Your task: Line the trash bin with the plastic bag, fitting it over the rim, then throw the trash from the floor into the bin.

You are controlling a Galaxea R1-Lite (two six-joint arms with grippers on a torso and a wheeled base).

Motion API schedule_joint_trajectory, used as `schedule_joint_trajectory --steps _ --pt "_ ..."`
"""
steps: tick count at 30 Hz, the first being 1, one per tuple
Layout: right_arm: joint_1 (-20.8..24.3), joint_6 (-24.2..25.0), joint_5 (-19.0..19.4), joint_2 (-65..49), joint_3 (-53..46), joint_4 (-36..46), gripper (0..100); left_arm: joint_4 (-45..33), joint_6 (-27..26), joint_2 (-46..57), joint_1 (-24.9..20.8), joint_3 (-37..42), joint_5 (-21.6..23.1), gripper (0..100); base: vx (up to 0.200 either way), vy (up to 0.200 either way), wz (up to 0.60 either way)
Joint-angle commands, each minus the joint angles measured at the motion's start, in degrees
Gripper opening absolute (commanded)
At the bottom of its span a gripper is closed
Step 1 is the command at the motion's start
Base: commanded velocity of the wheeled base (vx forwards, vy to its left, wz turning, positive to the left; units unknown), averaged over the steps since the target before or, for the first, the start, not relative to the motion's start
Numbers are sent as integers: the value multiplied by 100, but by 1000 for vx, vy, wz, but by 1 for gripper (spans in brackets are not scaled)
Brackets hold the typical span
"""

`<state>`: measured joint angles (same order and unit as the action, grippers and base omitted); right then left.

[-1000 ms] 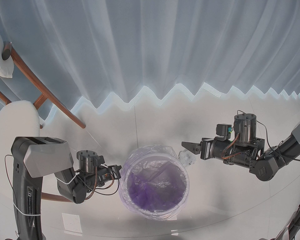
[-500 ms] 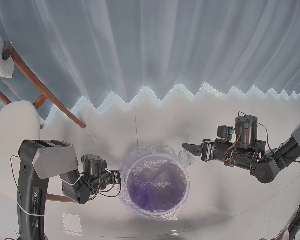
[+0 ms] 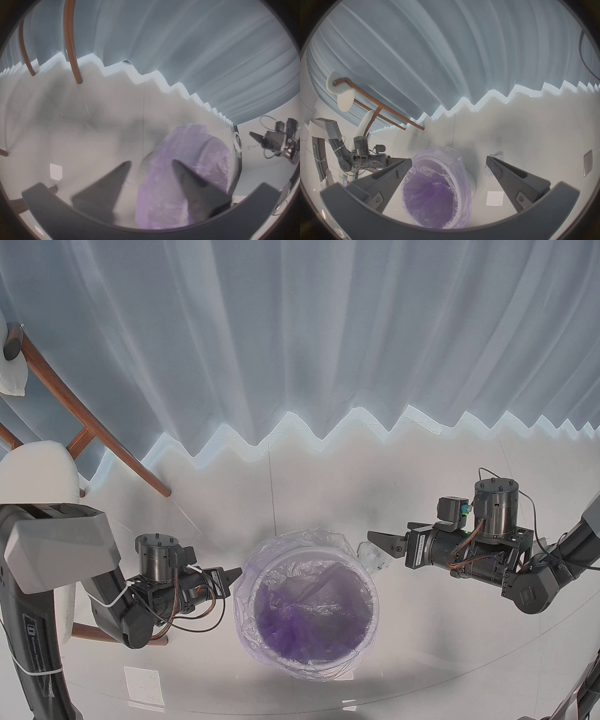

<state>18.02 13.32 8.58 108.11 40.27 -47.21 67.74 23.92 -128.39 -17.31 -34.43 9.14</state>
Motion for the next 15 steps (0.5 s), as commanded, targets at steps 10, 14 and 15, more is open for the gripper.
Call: schedule_joint_trajectory --steps 10,14,15 --pt "18 -5 -102 0 -63 -51 100 20 8 385 -238 279 272 100 0 0 0" --pt "18 -5 -102 -18 -63 -51 100 37 -1 165 -229 279 237 100 0 0 0" --pt "18 4 -102 -26 -71 -51 100 64 -1 139 -194 279 237 100 0 0 0"
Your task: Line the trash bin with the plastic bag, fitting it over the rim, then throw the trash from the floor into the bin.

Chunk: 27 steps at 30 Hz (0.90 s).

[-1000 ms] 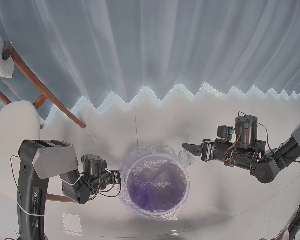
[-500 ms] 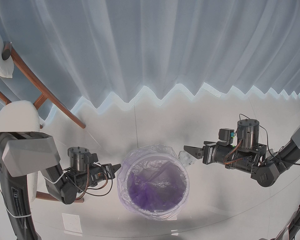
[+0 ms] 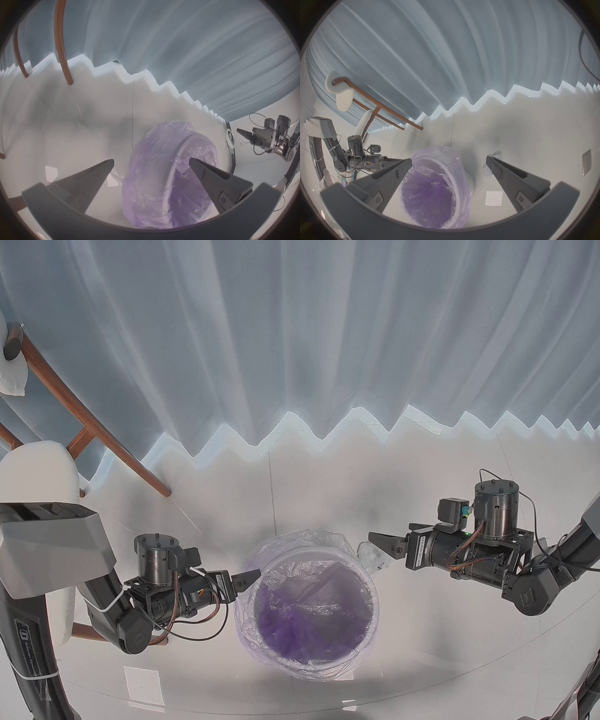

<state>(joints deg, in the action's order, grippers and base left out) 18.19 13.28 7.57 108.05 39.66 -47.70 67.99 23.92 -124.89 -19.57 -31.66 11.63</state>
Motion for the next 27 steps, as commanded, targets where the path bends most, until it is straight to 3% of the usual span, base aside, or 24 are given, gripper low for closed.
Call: schedule_joint_trajectory --steps 1,15,20,27 --pt "0 8 -1 -29 -28 -2 100 57 -1 -220 49 2 -12 100 0 0 0" --pt "-8 8 -1 -38 -116 -20 100 189 -10 -571 102 11 -223 100 0 0 0" --pt "-8 8 -1 -47 -125 -20 100 145 -98 -976 102 -561 -469 100 0 0 0" --pt "-8 8 -1 -47 -125 -20 100 74 -423 -1230 172 -947 -469 100 0 0 0"
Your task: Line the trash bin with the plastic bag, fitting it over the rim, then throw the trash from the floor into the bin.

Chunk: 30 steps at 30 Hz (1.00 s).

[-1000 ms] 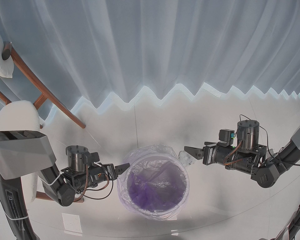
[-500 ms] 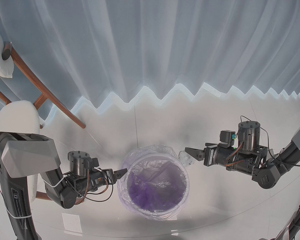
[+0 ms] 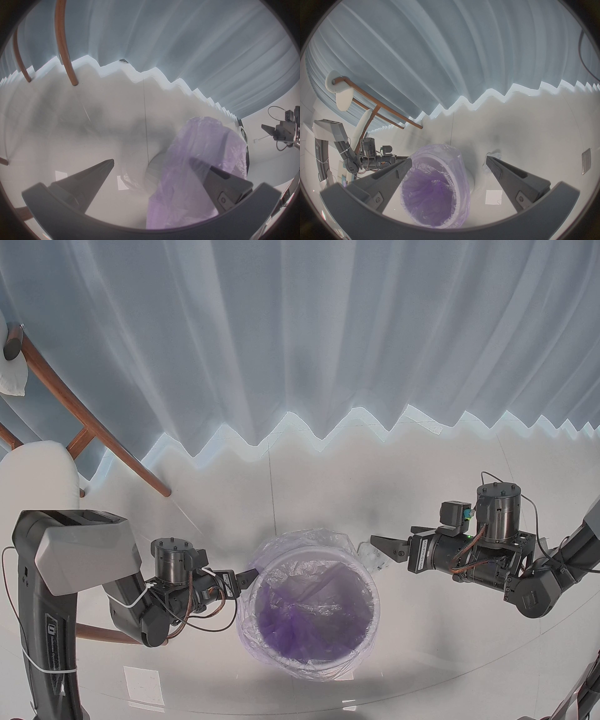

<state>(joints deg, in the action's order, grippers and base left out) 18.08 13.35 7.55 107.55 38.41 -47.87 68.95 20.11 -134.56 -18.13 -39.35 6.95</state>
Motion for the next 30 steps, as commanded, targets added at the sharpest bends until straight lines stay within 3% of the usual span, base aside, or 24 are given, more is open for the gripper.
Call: schedule_joint_trajectory --steps 1,11,21,24,30 --pt "3 1 1 3 0 -3 100 -22 -43 -264 29 -178 -1 0 0 0 0" --pt "3 -8 1 3 0 6 100 -259 -122 -466 55 -319 -27 0 0 0 0" --pt "11 -8 -51 -76 -71 15 100 -1507 -333 -571 -7 -1391 -581 0 0 0 0" --pt "11 -8 -51 -93 -123 6 100 -1472 -702 -677 -59 -1426 -721 0 0 0 0" --pt "11 -8 -60 -146 -176 6 100 -1332 -711 -677 -174 -1400 -721 0 0 0 0"
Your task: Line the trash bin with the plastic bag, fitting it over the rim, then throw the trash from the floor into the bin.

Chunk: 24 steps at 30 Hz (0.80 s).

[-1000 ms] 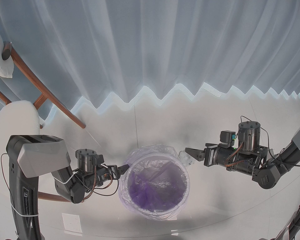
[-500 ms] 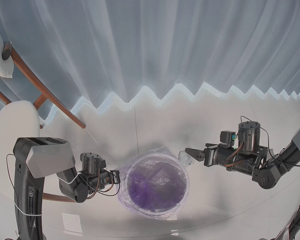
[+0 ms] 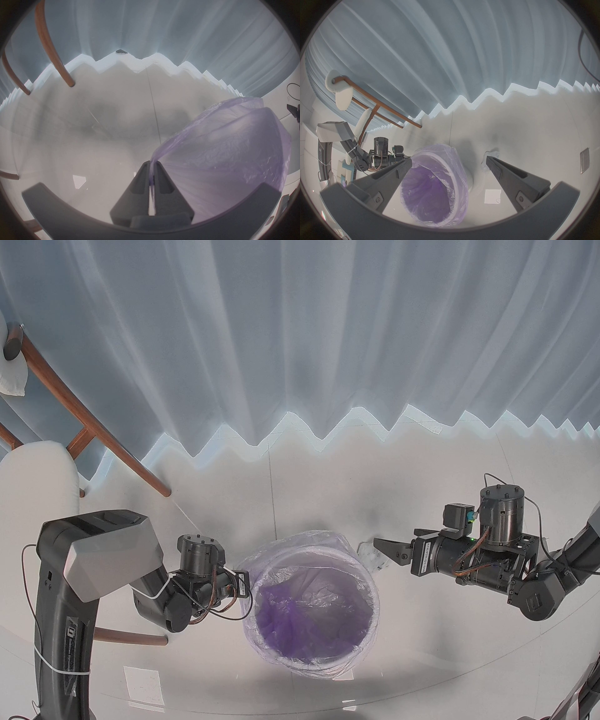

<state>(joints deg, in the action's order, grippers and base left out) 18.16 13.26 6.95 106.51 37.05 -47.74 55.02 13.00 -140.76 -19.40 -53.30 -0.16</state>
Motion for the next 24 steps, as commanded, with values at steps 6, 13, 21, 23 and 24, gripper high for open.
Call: schedule_joint_trajectory --steps 6,13,21,23,24 --pt "3 10 -18 -69 -180 -16 100 589 -16 -4 -38 127 -19 100 0 0 0" --pt "12 168 -185 -69 -198 -7 100 1187 19 761 24 856 25 100 0 0 0" --pt "64 625 -545 -113 -453 -16 100 1398 63 2545 15 2236 33 100 0 0 0" --pt "64 572 -554 -174 -611 -16 100 1389 124 2932 -20 2473 33 100 0 0 0" --pt "56 546 -554 -236 -708 -16 100 1389 177 3213 -38 2623 25 100 0 0 0"
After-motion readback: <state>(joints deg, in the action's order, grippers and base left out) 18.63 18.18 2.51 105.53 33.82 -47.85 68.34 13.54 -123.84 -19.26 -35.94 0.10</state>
